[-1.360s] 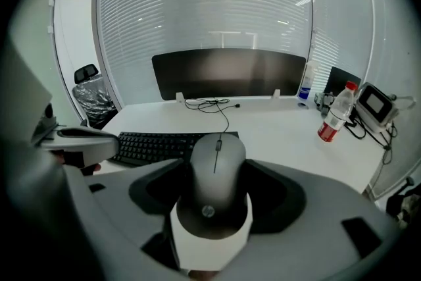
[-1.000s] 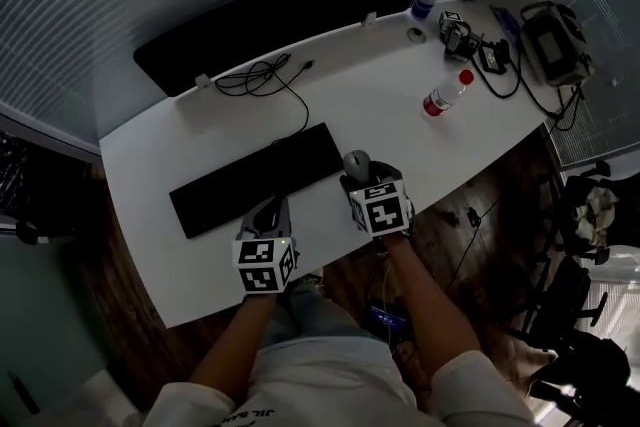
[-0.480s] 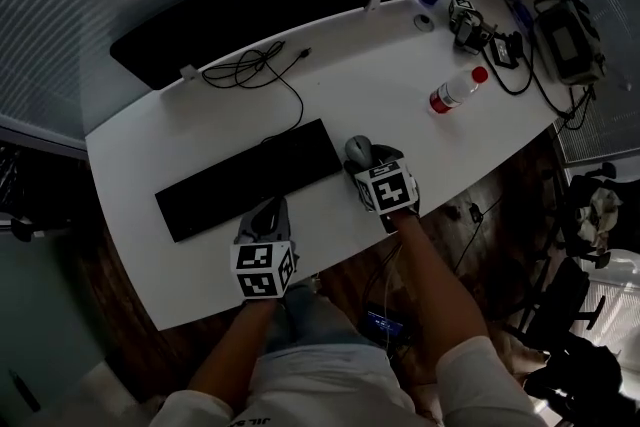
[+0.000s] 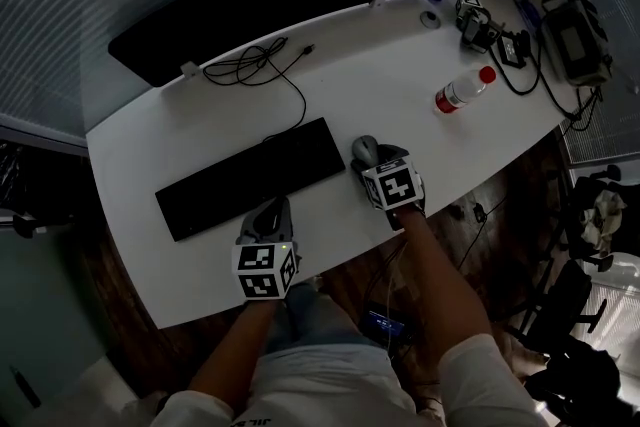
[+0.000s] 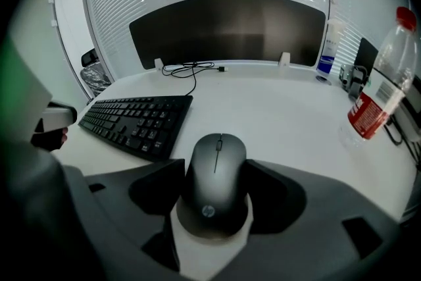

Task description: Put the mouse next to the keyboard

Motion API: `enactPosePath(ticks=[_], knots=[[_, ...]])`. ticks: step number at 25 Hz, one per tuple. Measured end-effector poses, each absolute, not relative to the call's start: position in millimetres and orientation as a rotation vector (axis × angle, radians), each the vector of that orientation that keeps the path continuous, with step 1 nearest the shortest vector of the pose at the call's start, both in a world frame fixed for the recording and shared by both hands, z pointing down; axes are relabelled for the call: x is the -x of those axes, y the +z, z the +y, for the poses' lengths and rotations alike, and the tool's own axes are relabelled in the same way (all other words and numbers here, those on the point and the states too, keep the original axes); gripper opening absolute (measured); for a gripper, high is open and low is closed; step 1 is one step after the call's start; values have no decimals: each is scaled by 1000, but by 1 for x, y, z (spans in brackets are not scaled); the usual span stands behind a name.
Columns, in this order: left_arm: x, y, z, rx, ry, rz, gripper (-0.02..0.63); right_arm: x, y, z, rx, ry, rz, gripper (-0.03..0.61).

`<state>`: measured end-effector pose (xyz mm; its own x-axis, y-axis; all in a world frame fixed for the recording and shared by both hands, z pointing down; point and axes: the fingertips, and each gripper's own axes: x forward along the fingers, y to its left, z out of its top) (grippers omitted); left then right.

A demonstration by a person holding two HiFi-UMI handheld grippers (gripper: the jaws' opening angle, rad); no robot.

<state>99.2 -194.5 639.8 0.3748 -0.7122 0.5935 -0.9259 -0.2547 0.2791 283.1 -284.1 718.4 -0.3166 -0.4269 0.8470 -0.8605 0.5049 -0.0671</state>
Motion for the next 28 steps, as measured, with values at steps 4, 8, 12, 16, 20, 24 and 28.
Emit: enactPosePath(ticks=[4,8,12,16,20,24,28], knots=[[-102,641,-194,-2043,467,-1403,2,-285,721,-284,-1054,692,-1955,293],[-104,642,-194,-2043,468,-1400,2,-283,722,-284,-1016,684,-1953,293],[-107,640,-193,-2048,466,-1399,2,-281,721,-284,-993,673,-1963,293],[-107,638,-193,-2046,462,-1403,2,-284,720,-284,-1008,685,-1962,293],[-108,636,-193,-2048,460,-1401,2,-288,716,-283,-1020,677,-1947,293],[-111,631,-191,-2059,457,-1398,2,-296,701,-282,-1083,655,-1932,293],[-112,623,-192,-2065,445,-1400,2,-288,680,-269,-1126,693,-1968,291]])
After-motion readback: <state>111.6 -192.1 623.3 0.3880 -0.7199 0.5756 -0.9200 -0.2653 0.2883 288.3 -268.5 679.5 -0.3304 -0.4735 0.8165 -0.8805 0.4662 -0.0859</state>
